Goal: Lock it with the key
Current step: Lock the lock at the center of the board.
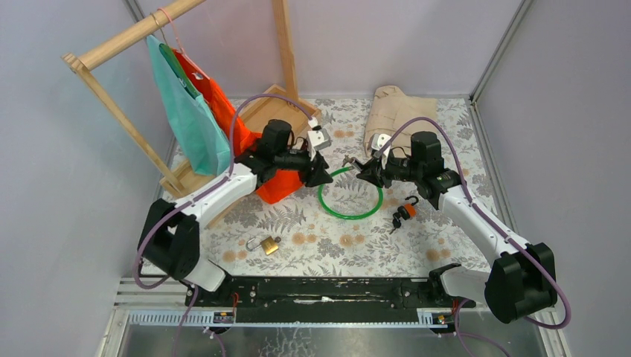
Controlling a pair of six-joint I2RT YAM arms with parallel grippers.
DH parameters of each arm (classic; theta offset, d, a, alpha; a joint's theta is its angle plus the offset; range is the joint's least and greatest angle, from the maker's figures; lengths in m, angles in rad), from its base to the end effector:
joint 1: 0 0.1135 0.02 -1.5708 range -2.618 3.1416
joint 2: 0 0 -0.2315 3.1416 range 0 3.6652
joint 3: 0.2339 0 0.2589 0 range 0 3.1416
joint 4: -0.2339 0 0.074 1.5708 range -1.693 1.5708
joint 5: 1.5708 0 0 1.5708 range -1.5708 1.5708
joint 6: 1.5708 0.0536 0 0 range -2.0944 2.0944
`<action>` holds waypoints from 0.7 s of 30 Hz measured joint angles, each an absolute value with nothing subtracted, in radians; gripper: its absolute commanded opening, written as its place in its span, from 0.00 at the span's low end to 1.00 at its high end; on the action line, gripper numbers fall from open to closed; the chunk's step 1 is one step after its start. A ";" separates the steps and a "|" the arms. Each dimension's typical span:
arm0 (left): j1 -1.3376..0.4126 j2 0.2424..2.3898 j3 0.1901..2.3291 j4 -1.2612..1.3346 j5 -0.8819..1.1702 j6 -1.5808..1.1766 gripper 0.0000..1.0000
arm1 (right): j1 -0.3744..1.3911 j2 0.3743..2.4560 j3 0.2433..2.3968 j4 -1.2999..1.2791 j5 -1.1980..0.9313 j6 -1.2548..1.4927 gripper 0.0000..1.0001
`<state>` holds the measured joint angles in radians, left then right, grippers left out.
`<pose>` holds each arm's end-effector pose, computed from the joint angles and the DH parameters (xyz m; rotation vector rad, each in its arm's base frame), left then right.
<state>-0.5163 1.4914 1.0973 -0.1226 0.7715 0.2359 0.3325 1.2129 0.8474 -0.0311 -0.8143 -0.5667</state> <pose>0.2903 -0.2077 0.2474 1.1806 1.6957 -0.9721 0.2687 0.1340 0.2536 -1.2574 1.4078 0.6361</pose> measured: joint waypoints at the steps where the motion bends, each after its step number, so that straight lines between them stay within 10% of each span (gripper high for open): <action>1: -0.516 1.506 1.097 -0.122 0.778 0.255 0.50 | 0.332 1.213 0.847 -0.033 -0.817 -0.568 0.00; 12: -0.517 1.611 1.113 -0.126 0.871 0.351 0.02 | 0.330 1.222 0.848 -0.028 -0.829 -0.570 0.00; 21: -0.561 1.613 1.103 -0.088 0.828 0.268 0.00 | 0.324 1.252 0.848 0.006 -0.832 -0.529 0.00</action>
<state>-0.5606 1.6127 1.1027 -0.0875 0.8276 0.2676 0.3241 1.2522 0.8478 0.0055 -0.8318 -0.5289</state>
